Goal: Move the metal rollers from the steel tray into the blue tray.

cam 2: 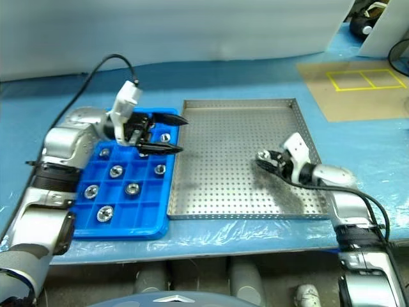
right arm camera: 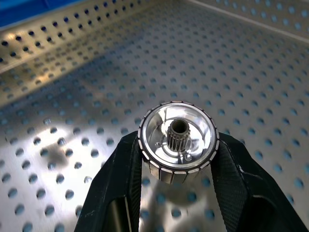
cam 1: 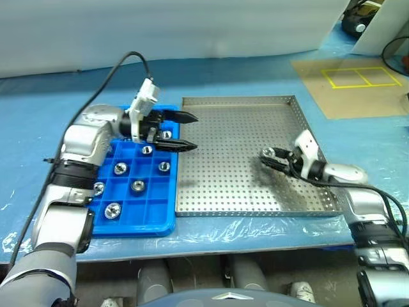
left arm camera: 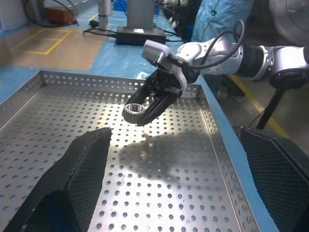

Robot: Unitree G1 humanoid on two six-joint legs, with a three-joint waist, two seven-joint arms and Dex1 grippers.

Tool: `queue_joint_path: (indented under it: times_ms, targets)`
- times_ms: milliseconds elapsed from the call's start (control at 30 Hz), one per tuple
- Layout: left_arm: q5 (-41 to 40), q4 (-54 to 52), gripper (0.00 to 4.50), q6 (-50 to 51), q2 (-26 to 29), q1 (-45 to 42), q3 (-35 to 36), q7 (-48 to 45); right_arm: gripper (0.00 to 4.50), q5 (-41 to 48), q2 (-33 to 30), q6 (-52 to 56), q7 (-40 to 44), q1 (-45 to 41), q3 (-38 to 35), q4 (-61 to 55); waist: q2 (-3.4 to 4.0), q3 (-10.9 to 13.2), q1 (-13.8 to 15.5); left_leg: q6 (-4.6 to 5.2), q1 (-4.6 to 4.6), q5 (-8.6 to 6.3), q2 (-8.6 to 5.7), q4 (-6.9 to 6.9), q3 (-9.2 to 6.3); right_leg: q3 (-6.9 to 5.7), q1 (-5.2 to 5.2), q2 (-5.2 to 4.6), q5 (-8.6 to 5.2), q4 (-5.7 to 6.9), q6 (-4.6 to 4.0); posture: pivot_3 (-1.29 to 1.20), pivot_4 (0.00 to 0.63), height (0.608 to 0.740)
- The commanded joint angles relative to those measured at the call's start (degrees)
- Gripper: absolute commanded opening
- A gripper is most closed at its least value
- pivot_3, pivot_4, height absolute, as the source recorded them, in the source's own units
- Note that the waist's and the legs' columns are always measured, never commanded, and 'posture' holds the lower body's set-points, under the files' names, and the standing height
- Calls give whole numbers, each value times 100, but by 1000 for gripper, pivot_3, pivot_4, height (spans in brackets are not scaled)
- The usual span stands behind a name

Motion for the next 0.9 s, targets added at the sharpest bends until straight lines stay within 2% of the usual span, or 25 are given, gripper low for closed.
queue_joint_path:
  times_ms: [33,267,500,733,900]
  targets:
    - [-234,-533,4500,232,360,285,393,174,1617,201,207,103,387,-492,383,-354,0,0,53,-7,0,4,7,-6,0,0,-3,1,0,0,0,-70,150,740]
    - [-595,-1738,4500,679,1037,1499,810,434,1617,-59,928,-229,1182,-1278,1525,21,1,0,320,-29,-25,16,20,-15,-1,-10,-34,4,-3,6,-6,41,150,740]
    - [-1048,-2711,4500,1120,1302,2521,1369,1023,1617,-38,1515,-498,1665,-1559,1925,237,0,0,572,-32,-41,17,20,-9,-7,-22,-38,-1,-4,8,-7,151,150,740]
    - [-1411,-3166,4500,1347,1426,2902,1585,1383,1617,205,1744,-150,2138,-1436,2233,-205,-1,0,644,-44,-40,25,22,-6,-23,-29,-37,1,-4,24,-7,202,150,740]
    - [-1583,-3307,4500,1431,1502,2925,1553,1542,1617,224,1926,-50,2157,-1321,2434,-416,-1,0,653,-48,-40,27,22,-8,-40,-36,-37,2,-5,33,-7,220,150,740]
